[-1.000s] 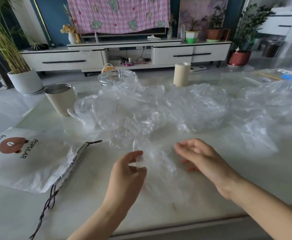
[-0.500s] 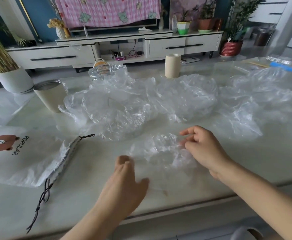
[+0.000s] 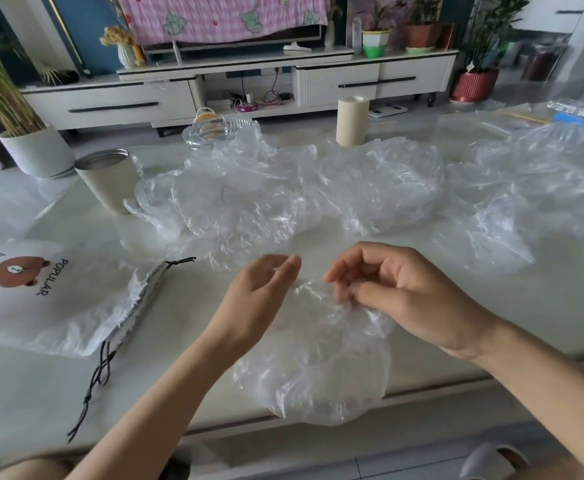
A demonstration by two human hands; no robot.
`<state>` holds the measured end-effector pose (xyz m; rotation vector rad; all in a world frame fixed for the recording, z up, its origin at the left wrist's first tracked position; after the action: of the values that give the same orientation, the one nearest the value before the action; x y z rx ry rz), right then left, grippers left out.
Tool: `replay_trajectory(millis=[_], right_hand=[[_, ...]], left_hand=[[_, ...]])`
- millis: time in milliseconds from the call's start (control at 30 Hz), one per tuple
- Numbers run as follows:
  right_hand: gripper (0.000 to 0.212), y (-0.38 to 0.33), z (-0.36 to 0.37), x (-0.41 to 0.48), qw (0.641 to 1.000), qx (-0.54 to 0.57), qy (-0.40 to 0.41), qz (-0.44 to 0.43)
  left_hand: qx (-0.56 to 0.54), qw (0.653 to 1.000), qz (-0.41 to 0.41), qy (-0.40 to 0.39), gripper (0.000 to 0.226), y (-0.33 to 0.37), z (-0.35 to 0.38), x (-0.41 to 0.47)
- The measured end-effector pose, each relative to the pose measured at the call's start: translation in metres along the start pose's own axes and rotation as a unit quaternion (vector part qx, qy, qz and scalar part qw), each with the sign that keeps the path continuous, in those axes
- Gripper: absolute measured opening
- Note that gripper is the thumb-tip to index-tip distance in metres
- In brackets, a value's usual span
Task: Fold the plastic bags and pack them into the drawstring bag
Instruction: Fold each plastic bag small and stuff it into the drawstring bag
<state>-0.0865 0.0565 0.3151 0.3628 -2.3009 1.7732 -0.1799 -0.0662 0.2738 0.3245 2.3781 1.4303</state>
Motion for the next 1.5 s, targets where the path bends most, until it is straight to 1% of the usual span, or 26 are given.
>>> replay_trajectory(millis=[67,200,234,300,334,367,400,434,467,534,567,667,767,834,901,934,1001,1068,1101,1168,1235,1301,1335,1401,1468,1502], right_hand=[[0.032,0.002,-0.007,0.001,0.999,-0.021,0.047,-0.011],[0.016,0.014,-0.022,-0.003,0.982,-0.012,0.189,0.023],[0.027,0.019,-0.023,-0.004,0.981,-0.001,0.188,0.047],[0.069,0.029,-0.019,-0.006,0.985,0.031,0.124,0.119],[0.084,0.032,-0.015,-0.007,0.984,0.040,0.084,0.152],[0.092,0.037,-0.012,-0.009,0.982,0.032,0.047,0.179],[0.093,0.042,-0.009,-0.011,0.980,0.001,0.019,0.198],[0.085,0.048,-0.007,-0.013,0.978,-0.038,0.007,0.206],[0.070,0.054,-0.008,-0.011,0.977,-0.075,0.017,0.199],[0.029,0.062,-0.015,-0.006,0.977,-0.114,0.088,0.158],[0.021,0.065,-0.018,-0.004,0.975,-0.110,0.128,0.141],[0.017,0.067,-0.030,0.000,0.963,-0.064,0.233,0.120],[0.011,0.069,-0.036,0.003,0.956,-0.071,0.265,0.105],[0.023,0.071,-0.039,0.005,0.952,-0.186,0.214,0.115],[0.038,0.071,-0.038,0.005,0.927,-0.322,0.114,0.154],[0.043,0.068,-0.039,0.005,0.913,-0.367,0.084,0.160],[0.040,0.049,-0.043,0.004,0.897,-0.416,0.109,0.102],[0.022,0.015,-0.041,0.004,0.891,-0.415,0.181,-0.027],[0.017,0.004,-0.036,0.004,0.898,-0.391,0.189,-0.076],[0.017,-0.001,-0.015,0.010,0.929,-0.323,0.139,-0.111],[0.018,0.015,0.011,0.017,0.948,-0.301,0.048,-0.088],[0.026,0.035,0.030,0.021,0.943,-0.326,-0.025,-0.063],[0.031,0.044,0.035,0.021,0.936,-0.342,-0.053,-0.058],[0.046,0.058,0.039,0.018,0.912,-0.392,-0.109,-0.039],[0.068,0.073,0.038,0.010,0.876,-0.447,-0.181,-0.001],[0.080,0.077,0.035,0.003,0.858,-0.468,-0.212,0.018]], left_hand=[[0.017,0.999,-0.003,0.041,0.021,-0.004,-0.001,0.000],[-0.088,0.986,-0.033,0.136,0.023,-0.018,-0.011,-0.004],[-0.086,0.983,-0.026,0.162,0.023,-0.017,-0.016,-0.005],[-0.076,0.978,-0.009,0.196,0.023,-0.014,-0.022,-0.007],[-0.079,0.976,-0.009,0.205,0.022,-0.013,-0.025,-0.007],[-0.088,0.974,-0.017,0.209,0.021,-0.014,-0.027,-0.007],[-0.103,0.972,-0.033,0.207,0.021,-0.016,-0.028,-0.006],[-0.115,0.971,-0.051,0.203,0.021,-0.019,-0.028,-0.004],[-0.120,0.970,-0.065,0.199,0.021,-0.022,-0.029,-0.003],[-0.104,0.973,-0.070,0.195,0.021,-0.025,-0.031,0.000],[-0.091,0.974,-0.062,0.198,0.020,-0.025,-0.033,-0.001],[-0.042,0.972,-0.021,0.228,0.015,-0.020,-0.039,-0.004],[0.014,0.971,-0.014,0.240,0.014,-0.022,-0.042,-0.003],[0.112,0.966,-0.033,0.229,0.013,-0.027,-0.041,0.001],[0.249,0.939,-0.042,0.233,0.014,-0.026,-0.043,0.001],[0.292,0.923,-0.027,0.248,0.018,-0.020,-0.047,-0.001],[0.284,0.912,0.066,0.288,0.019,0.002,-0.054,-0.014],[0.236,0.916,0.176,0.272,0.014,0.026,-0.048,-0.032],[0.223,0.924,0.207,0.231,0.014,0.034,-0.038,-0.039],[0.222,0.946,0.207,0.116,0.019,0.034,-0.010,-0.042],[0.257,0.948,0.186,0.038,0.027,0.017,0.013,-0.034],[0.300,0.937,0.181,0.001,0.038,-0.001,0.022,-0.024],[0.328,0.928,0.178,-0.010,0.051,-0.011,0.023,-0.019],[0.402,0.902,0.155,-0.023,0.084,-0.034,0.023,-0.009],[0.448,0.882,0.142,-0.028,0.101,-0.048,0.020,-0.008],[0.462,0.875,0.138,-0.031,0.103,-0.051,0.019,-0.008]])
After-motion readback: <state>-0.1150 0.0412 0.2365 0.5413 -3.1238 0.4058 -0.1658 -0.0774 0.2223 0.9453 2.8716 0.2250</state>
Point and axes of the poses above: each hand's wrist, its own x-axis towards the middle knuckle, its own z-axis out of the palm, y = z × x, the point moved 7 cm from there along x, towards the middle knuckle, and after that the axes turned 13 degrees about -z, right-handed, at the moved point
